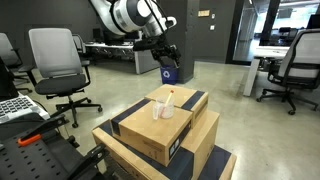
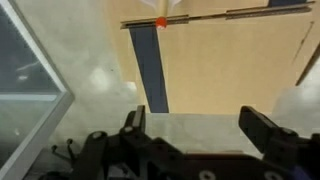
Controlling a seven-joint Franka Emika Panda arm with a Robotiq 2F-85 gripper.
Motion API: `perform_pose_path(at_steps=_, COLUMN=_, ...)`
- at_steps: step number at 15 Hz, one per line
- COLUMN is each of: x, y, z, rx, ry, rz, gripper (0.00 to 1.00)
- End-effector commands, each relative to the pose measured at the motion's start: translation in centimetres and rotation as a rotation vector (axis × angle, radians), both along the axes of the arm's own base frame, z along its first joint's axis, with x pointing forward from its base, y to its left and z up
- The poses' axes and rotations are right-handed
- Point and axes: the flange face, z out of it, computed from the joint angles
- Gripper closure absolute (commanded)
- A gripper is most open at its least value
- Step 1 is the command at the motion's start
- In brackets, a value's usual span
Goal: Put the marker inside the cup
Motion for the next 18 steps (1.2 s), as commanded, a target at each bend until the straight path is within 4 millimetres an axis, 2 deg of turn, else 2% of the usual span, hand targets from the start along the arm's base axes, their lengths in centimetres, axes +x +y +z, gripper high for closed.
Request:
perform_pose_path(at_steps=1, x=0.9, y=-0.2, z=0.3, rx=0.026, ry=0.042, rz=0.023, gripper=0.00)
perform_pose_path(at_steps=11, x=3.5, y=-0.5, z=0.5, rx=0.064, ry=0.113, rz=0.070, gripper=0.00)
perform_pose_path(at_steps=18, x=3.3, y=-0.6, z=0.5, rx=0.071, ry=0.102, rz=0.051, gripper=0.00)
